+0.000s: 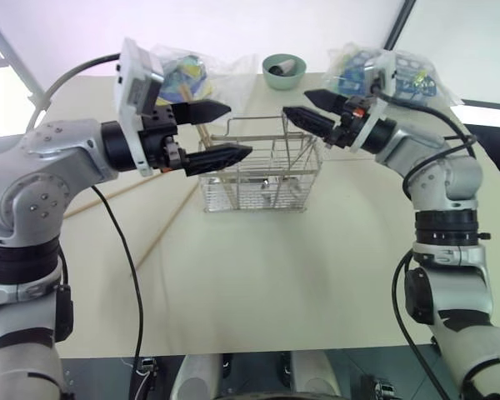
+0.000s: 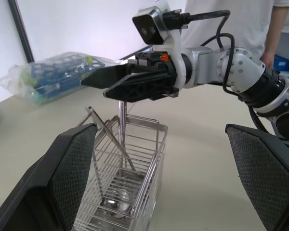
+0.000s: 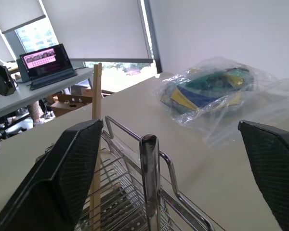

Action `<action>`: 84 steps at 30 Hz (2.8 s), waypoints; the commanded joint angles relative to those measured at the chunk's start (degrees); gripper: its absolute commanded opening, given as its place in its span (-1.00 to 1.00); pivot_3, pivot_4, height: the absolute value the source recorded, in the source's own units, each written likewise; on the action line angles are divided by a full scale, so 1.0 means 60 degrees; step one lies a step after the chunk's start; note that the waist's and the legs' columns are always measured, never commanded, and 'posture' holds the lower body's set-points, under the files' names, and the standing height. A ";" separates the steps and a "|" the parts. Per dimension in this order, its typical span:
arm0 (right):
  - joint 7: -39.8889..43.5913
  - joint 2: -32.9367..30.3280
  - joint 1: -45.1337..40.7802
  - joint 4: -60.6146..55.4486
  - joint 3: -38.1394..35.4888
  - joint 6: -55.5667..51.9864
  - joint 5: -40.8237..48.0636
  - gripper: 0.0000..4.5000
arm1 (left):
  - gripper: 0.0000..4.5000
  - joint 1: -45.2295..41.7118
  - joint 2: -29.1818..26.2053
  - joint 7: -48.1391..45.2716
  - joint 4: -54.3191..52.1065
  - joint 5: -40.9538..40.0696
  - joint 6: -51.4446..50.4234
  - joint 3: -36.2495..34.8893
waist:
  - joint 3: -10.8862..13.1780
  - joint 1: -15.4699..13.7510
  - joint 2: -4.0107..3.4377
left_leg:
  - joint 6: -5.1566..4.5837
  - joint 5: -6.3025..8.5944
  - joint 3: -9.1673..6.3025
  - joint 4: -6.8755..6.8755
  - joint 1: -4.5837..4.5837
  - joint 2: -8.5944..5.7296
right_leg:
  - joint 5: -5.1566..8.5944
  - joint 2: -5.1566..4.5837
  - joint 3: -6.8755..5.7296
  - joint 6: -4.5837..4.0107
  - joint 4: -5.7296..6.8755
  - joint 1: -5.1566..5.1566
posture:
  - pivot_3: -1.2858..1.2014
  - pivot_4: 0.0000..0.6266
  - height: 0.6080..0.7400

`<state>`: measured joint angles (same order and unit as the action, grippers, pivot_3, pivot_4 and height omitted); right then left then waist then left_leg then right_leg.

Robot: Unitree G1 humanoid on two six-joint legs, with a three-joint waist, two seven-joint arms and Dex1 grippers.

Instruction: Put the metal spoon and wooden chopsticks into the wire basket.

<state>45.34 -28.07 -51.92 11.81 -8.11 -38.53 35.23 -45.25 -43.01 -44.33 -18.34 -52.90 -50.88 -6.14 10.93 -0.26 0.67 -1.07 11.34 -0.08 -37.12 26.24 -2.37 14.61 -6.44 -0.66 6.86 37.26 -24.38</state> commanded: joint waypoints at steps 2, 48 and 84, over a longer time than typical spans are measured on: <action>0.0199 -0.0480 -0.0629 -0.0129 -0.0649 -0.0147 0.0356 0.96 | 1.00 -0.0389 -0.0030 0.0301 0.0193 0.0135 0.0268 -0.0591 | 0.0000 -0.0001 0.0000 | 0.0000 0.0000 0.0000 0.0000 0.0000 0.0000 | 0.0000 0.0000 0.0000 0.0000 0.0000 0.0000 | 0.03 -0.52 0.35; 0.3169 -0.3953 0.3654 -0.4355 -0.1141 -0.1578 0.2348 0.98 | 0.89 0.0148 0.0837 0.0185 0.6265 0.7237 0.0923 0.3878 | -0.0014 -0.0093 -0.0002 | 0.0002 0.0008 -0.0003 -0.0006 0.0032 0.0002 | 0.0006 -0.0063 0.0014 -0.0043 -0.0022 -0.0022 | 0.03 -0.52 0.35; 0.2760 -0.3596 0.3454 -0.3803 -0.0957 -0.1468 0.2282 0.99 | -0.95 -0.4276 0.3335 0.5832 0.4781 0.1019 0.0991 -0.4652 | 0.0003 -0.0074 0.0036 | -0.0002 0.0004 -0.0010 -0.0036 0.0051 -0.0012 | -0.0053 -0.0045 -0.0015 0.0059 -0.0014 -0.0023 | 0.03 -0.52 0.35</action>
<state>62.18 -49.62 -29.92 -10.81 -12.67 -48.26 48.46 -69.08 -22.89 -9.55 13.56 -44.41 -44.13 -34.61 10.94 -0.71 0.88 -1.08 11.36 -0.14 -37.33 26.53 -2.46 14.29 -6.69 -0.75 7.22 37.18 -24.51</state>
